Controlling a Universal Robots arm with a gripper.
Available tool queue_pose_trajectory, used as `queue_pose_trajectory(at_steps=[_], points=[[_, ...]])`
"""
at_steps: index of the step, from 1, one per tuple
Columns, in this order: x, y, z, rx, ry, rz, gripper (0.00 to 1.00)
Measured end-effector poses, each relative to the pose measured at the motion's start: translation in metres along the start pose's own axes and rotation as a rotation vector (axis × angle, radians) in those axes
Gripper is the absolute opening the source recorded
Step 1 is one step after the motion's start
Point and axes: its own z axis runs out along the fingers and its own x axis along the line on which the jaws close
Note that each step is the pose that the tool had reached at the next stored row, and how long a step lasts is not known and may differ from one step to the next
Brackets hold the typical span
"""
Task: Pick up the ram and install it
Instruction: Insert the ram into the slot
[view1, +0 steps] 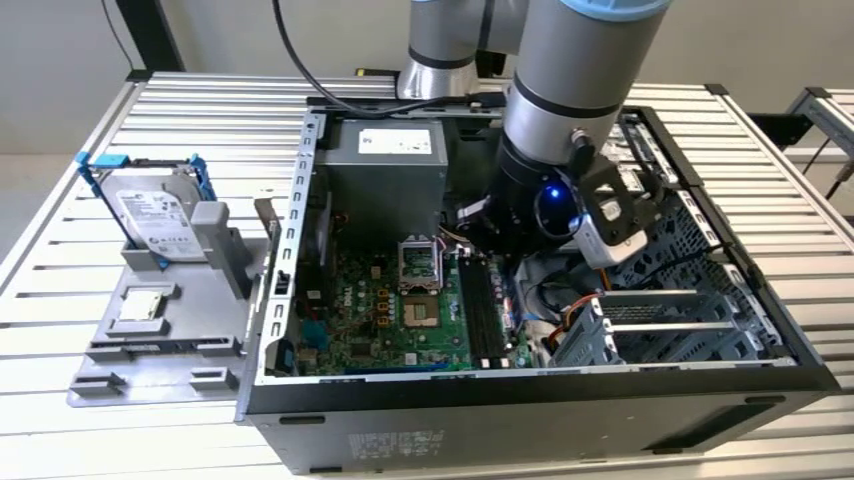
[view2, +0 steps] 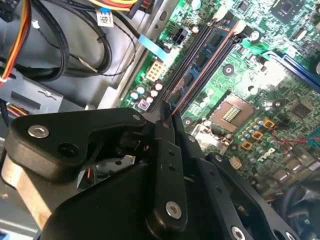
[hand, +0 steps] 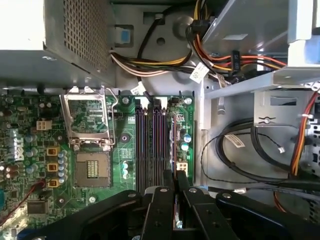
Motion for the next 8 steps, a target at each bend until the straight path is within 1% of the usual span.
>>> queue_pose_trajectory(at_steps=[3,4,7,8], points=[[0.0003,0.0005,0.0051,-0.0002,-0.0001,0.0,0.0],[0.0003,0.0008,0.0058,0.0,0.0003,0.0,0.0],[0.0003,0.0008,0.0058,0.0003,0.0045,0.0,0.0],[0.0003,0.0007,0.006,0.0,0.0044,0.0,0.0]])
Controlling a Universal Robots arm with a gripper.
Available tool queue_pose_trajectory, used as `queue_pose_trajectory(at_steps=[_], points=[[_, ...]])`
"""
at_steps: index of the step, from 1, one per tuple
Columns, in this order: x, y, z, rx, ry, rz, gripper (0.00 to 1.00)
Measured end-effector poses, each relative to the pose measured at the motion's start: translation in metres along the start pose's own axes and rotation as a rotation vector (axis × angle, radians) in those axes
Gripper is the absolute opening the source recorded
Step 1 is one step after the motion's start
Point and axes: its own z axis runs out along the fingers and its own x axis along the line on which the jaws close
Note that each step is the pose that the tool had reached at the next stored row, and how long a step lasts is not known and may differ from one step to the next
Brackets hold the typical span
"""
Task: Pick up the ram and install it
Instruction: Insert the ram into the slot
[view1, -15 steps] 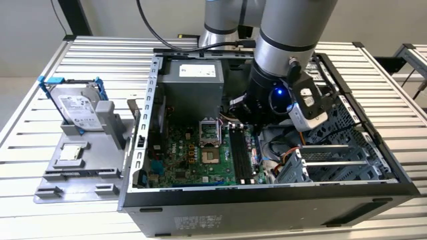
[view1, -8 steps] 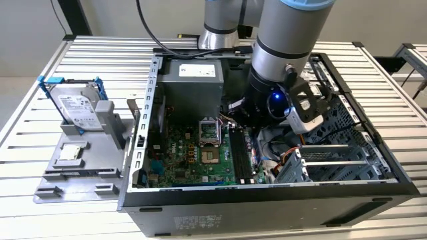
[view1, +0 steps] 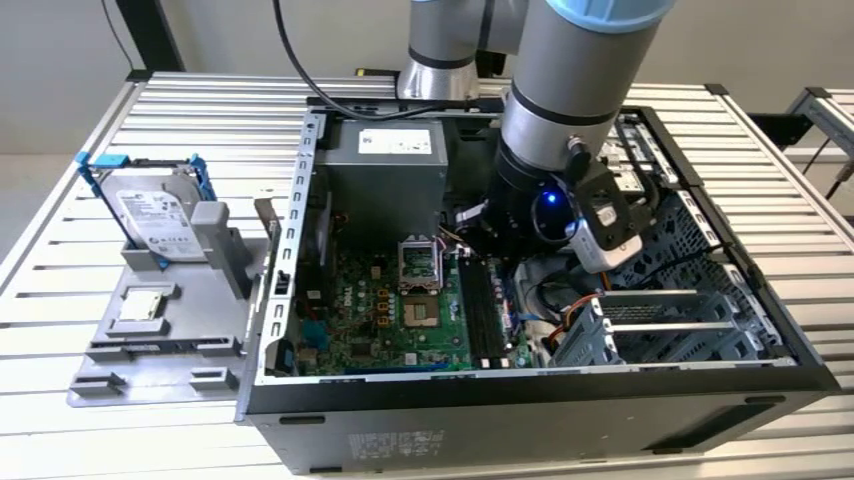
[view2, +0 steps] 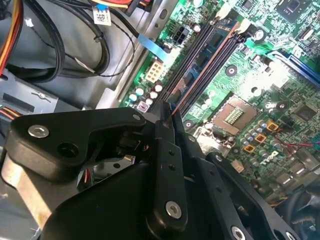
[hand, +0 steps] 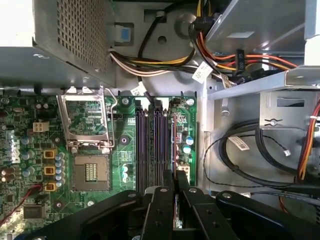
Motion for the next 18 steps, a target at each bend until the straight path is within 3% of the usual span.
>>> queue_pose_trajectory(at_steps=[13,18], points=[[0.0006,0.0027,0.0223,0.0,0.0002,-0.001,0.0],[0.0007,0.0026,0.0232,-0.0002,0.0002,-0.003,0.0]])
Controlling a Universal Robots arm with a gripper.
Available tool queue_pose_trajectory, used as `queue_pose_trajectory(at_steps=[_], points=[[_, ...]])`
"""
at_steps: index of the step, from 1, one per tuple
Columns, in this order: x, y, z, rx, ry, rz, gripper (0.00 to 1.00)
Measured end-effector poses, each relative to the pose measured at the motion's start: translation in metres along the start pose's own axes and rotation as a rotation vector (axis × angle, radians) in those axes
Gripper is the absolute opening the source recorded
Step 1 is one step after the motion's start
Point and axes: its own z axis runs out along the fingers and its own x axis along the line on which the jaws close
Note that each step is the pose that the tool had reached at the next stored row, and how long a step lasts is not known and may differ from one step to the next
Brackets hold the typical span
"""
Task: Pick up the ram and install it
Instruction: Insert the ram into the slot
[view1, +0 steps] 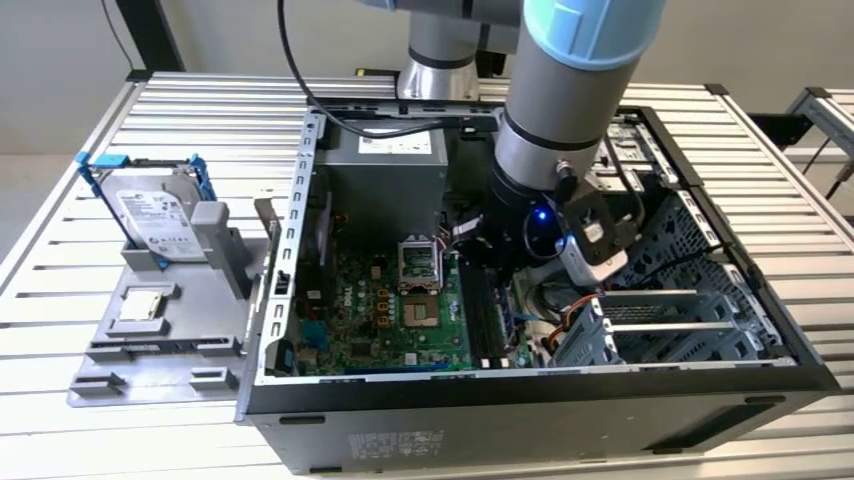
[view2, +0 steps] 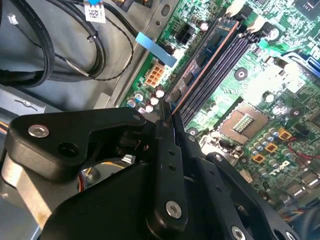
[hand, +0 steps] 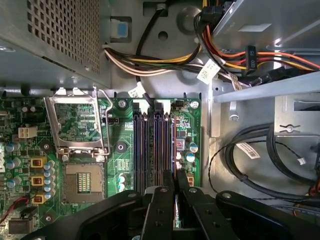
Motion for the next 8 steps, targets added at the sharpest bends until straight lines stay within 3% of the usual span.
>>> queue_pose_trajectory(at_steps=[8], points=[[0.0014,-0.0023,0.0013,0.0,0.0004,-0.011,0.0]])
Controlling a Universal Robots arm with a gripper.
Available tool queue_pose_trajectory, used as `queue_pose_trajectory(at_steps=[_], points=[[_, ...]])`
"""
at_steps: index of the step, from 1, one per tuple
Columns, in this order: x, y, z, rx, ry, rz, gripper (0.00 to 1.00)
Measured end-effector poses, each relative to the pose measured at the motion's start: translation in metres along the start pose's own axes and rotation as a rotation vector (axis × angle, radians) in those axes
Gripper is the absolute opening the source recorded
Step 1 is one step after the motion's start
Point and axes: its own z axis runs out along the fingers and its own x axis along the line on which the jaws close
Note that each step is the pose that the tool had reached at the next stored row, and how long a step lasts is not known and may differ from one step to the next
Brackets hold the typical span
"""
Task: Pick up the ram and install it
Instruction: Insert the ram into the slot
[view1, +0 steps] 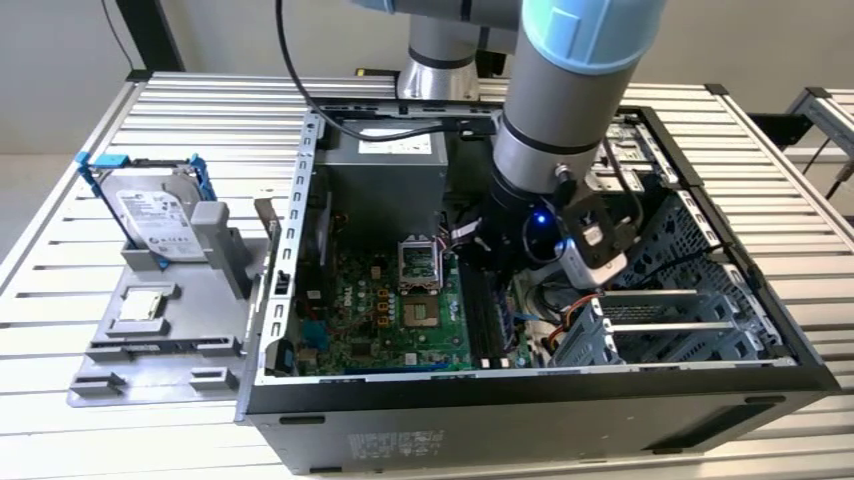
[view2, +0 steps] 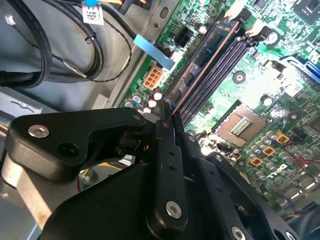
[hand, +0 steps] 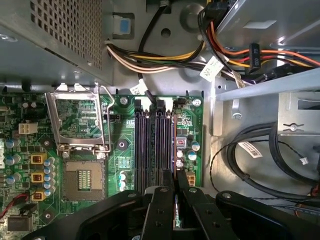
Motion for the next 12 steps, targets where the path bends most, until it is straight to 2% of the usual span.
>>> queue_pose_trajectory(at_steps=[8,12], points=[[0.0006,-0.0004,0.0079,0.0005,0.0,0.0,0.0],[0.0007,-0.0004,0.0082,0.0007,0.0004,0.0,0.0]])
